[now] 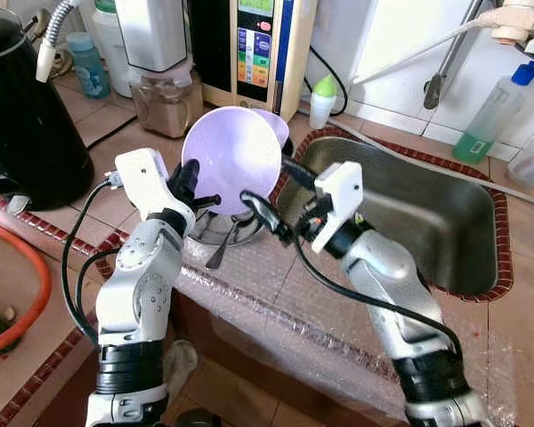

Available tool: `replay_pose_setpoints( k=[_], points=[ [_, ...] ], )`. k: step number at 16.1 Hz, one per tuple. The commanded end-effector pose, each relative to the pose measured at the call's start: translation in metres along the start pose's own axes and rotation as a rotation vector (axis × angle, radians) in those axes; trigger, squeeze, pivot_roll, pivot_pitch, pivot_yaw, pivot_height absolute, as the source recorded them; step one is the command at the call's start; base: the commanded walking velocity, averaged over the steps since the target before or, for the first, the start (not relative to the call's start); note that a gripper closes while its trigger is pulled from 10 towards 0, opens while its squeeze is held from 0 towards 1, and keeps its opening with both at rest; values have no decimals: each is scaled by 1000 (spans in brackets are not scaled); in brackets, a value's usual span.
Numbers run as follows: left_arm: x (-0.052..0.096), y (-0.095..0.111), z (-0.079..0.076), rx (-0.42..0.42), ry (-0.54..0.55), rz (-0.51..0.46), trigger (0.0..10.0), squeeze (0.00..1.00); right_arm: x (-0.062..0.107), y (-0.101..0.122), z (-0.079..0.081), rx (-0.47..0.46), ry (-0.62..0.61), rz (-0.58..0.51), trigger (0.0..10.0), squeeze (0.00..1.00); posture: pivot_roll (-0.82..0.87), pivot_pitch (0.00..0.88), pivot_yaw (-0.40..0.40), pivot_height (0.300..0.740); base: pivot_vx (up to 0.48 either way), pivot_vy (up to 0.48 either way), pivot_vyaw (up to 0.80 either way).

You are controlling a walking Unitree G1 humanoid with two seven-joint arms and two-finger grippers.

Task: Kitchen organization

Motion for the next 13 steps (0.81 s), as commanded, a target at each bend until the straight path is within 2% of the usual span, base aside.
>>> replay_pose_setpoints(
  k=[1,5,8,9,10,13],
  points=[
    [-1,5,-8,-9,-34,-25,0,0,-4,5,-3,36,-24,-22,10000,0,30,4,-28,740,0,0,0],
    [-1,11,-13,-18,-50,-53,0,0,-20,2,-9,68,-84,-22,10000,0,32,4,-31,740,0,0,0],
    [-1,12,-13,-17,-46,-62,0,0,-29,4,-20,96,-173,-27,10000,0,34,6,-36,740,0,0,0],
    [-2,13,-13,-17,-46,-67,0,0,-33,3,-28,68,-226,-20,8392,0,35,7,-38,740,0,0,0],
    [-2,13,-13,-17,-46,-68,0,0,-35,0,-34,37,-265,0,0,0,35,8,-38,740,0,0,0],
    [-2,13,-14,-25,-47,-71,0,0,-40,6,-49,-77,-371,-24,0,0,34,8,-38,740,0,0,0]
  ],
)
Point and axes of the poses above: a point about 5 cm out from each wrist's last joint towards the gripper, its own x axis pointing back from the gripper into the wrist, its own y axis along the axis of the wrist's last joint, z = x × y, the point moved 3 cm from there along -x, pointing out of the wrist towards the gripper, and after that the axes turned 14 degrees about -x, right-handed, at the moved point
